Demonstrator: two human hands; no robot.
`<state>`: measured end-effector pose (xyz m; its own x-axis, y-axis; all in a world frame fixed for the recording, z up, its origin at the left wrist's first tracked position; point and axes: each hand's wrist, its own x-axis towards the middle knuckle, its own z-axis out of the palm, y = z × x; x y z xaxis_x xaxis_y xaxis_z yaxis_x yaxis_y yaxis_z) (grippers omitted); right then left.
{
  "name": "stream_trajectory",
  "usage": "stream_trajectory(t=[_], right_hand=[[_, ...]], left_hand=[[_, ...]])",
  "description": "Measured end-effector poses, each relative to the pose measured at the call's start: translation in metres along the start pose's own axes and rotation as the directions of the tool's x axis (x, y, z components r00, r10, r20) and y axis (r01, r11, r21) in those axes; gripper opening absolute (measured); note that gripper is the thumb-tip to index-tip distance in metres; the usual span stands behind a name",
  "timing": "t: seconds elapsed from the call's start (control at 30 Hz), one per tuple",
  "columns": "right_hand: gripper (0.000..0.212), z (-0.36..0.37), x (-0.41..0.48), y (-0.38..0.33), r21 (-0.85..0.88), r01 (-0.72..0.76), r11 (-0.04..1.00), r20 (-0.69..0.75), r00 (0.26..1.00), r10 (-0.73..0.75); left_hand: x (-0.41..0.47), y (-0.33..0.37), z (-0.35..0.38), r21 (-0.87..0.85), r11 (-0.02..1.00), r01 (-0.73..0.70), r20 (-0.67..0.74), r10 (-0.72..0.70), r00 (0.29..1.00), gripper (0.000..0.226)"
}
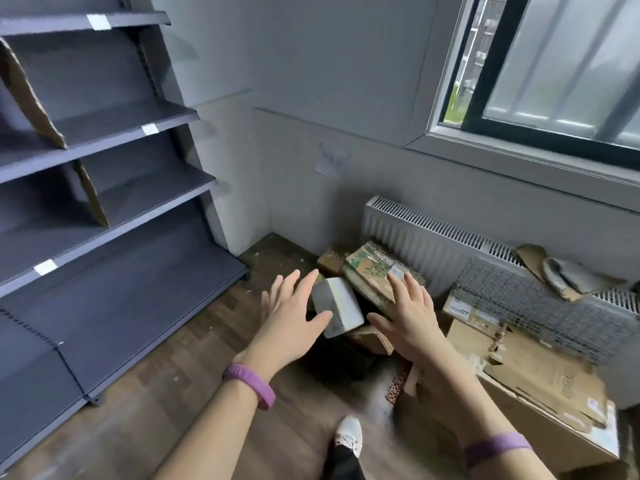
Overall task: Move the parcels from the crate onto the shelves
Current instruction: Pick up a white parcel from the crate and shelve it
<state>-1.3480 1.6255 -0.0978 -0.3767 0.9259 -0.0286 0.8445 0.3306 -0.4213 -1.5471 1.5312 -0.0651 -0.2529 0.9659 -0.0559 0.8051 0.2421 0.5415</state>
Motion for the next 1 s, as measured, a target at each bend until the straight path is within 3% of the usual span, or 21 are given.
stream_trajectory(t=[0.37, 0.5, 0.67, 0.83, 1.0], right_hand=[[0.082, 0.002, 0.236, -0.010, 0.061, 0.076, 0.995, 0.038, 0.996, -0.079], [0.081, 0.011, 0.285, 0.000, 0.067, 0.059, 0.996, 0.078, 0.995, -0.064], [0.081, 0.036, 0.317, 0.029, 0.017, -0.098, 0.995, 0.138, 0.986, 0.094], [0.079, 0.058, 0.333, 0.052, -0.052, -0.286, 0.957, 0.142, 0.946, 0.291], [0.079, 0.092, 0.347, 0.066, -0.064, -0.480, 0.875, 0.135, 0.865, 0.484]], left_hand=[[0.215, -0.037, -0.026, 0.067, 0.990, 0.122, -0.043, -0.119, 0.992, 0.068], [0.272, -0.041, -0.016, 0.084, 0.986, 0.143, 0.060, -0.148, 0.987, 0.067], [0.340, -0.046, 0.016, 0.081, 0.991, 0.110, 0.228, -0.126, 0.965, 0.066], [0.413, -0.051, 0.055, 0.061, 0.997, -0.048, 0.306, 0.027, 0.952, 0.065], [0.481, -0.078, 0.096, 0.093, 0.970, -0.225, 0.418, 0.167, 0.893, 0.065]])
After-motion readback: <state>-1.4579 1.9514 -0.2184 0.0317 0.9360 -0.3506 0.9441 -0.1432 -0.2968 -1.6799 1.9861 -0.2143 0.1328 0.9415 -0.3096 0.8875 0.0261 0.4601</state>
